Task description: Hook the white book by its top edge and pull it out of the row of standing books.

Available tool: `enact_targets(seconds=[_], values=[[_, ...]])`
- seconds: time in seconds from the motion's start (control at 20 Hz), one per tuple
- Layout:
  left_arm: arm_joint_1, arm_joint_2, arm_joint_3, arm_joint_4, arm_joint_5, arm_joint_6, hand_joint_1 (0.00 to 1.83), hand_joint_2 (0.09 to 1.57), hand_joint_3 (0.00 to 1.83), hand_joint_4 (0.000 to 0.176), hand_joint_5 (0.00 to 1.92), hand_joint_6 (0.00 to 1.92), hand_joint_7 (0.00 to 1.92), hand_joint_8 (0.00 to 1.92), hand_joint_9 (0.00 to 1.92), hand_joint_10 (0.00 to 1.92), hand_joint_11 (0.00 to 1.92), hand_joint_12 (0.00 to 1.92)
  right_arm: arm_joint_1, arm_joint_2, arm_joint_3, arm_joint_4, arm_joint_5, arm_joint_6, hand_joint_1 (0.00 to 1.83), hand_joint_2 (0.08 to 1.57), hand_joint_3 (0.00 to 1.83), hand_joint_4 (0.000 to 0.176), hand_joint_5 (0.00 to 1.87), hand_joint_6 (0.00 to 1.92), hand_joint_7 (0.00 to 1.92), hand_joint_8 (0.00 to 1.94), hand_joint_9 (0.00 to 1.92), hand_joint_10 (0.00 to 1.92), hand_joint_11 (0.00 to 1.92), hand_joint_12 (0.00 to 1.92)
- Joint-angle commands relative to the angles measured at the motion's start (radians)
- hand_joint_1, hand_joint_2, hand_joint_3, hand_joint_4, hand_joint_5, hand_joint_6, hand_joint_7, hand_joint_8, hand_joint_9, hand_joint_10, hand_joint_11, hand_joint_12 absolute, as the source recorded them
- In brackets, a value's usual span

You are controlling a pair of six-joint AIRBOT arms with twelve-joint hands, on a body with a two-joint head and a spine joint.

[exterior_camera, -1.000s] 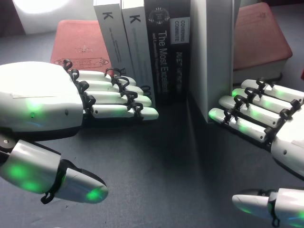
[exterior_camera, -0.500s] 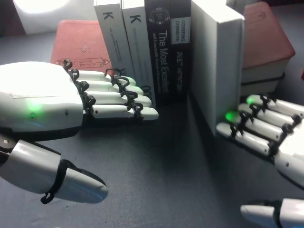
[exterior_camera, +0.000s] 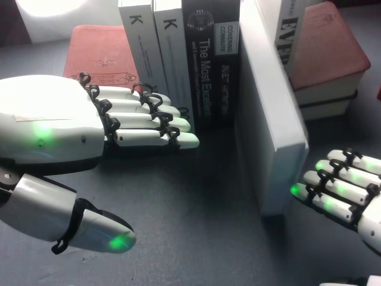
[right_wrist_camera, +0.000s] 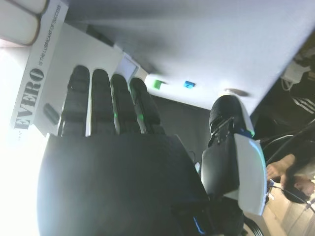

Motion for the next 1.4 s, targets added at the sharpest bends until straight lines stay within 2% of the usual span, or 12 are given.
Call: enact_targets(seconds=[0.0, 0.25, 0.45, 0.55, 0.7, 1.1, 1.35], values=[[-0.013, -0.002, 0.005, -0.053, -0.02, 0.0, 0.0, 1.18, 0.0, 0.0, 0.0, 0.0, 0.0, 0.0, 0.0, 0.0, 0.0, 0.0, 0.004, 0.007, -0.016, -0.047, 0.092, 0.005, 0.0, 1.16, 0.0, 0.0, 0.0, 0.0, 0.0, 0.0, 0.0, 0.0, 0.0, 0.0], [-0.013, -0.002, 0.007, -0.05, -0.02, 0.0, 0.0, 1.18, 0.0, 0.0, 0.0, 0.0, 0.0, 0.0, 0.0, 0.0, 0.0, 0.0, -0.024, 0.07, -0.091, -0.047, 0.147, 0.011, 0.0, 1.15, 0.0, 0.0, 0.0, 0.0, 0.0, 0.0, 0.0, 0.0, 0.0, 0.0], [-0.013, -0.002, 0.007, -0.05, -0.02, 0.0, 0.0, 1.18, 0.0, 0.0, 0.0, 0.0, 0.0, 0.0, 0.0, 0.0, 0.0, 0.0, -0.084, 0.153, -0.144, -0.136, 0.264, 0.09, 0.0, 1.14, 0.0, 0.0, 0.0, 0.0, 0.0, 0.0, 0.0, 0.0, 0.0, 0.0], [-0.013, -0.002, 0.007, -0.05, -0.02, 0.0, 0.0, 1.18, 0.0, 0.0, 0.0, 0.0, 0.0, 0.0, 0.0, 0.0, 0.0, 0.0, -0.102, 0.177, -0.155, -0.14, 0.288, 0.109, 0.0, 1.15, 0.0, 0.0, 0.0, 0.0, 0.0, 0.0, 0.0, 0.0, 0.0, 0.0], [-0.014, -0.002, 0.008, -0.05, -0.02, 0.0, 0.0, 1.17, 0.0, 0.0, 0.0, 0.0, 0.0, 0.0, 0.0, 0.0, 0.0, 0.0, -0.117, 0.2, -0.159, -0.17, 0.342, 0.149, 0.0, 1.15, 0.0, 0.0, 0.0, 0.0, 0.0, 0.0, 0.0, 0.0, 0.0, 0.0], [-0.02, -0.004, -0.005, -0.037, -0.01, -0.001, 0.0, 1.18, 0.0, 0.0, 0.0, 0.0, 0.0, 0.0, 0.0, 0.0, 0.0, 0.0, -0.117, 0.211, -0.145, -0.255, 0.53, 0.157, 0.0, 1.14, 0.0, 0.0, 0.0, 0.0, 0.0, 0.0, 0.0, 0.0, 0.0, 0.0], [-0.019, -0.003, -0.017, -0.014, -0.009, -0.007, 0.0, 1.18, 0.0, 0.0, 0.0, 0.0, 0.0, 0.0, 0.0, 0.0, 0.0, 0.0, -0.115, 0.214, -0.121, -0.283, 0.545, 0.176, 0.0, 1.15, 0.0, 0.0, 0.0, 0.0, 0.0, 0.0, 0.0, 0.0, 0.0, 0.0]])
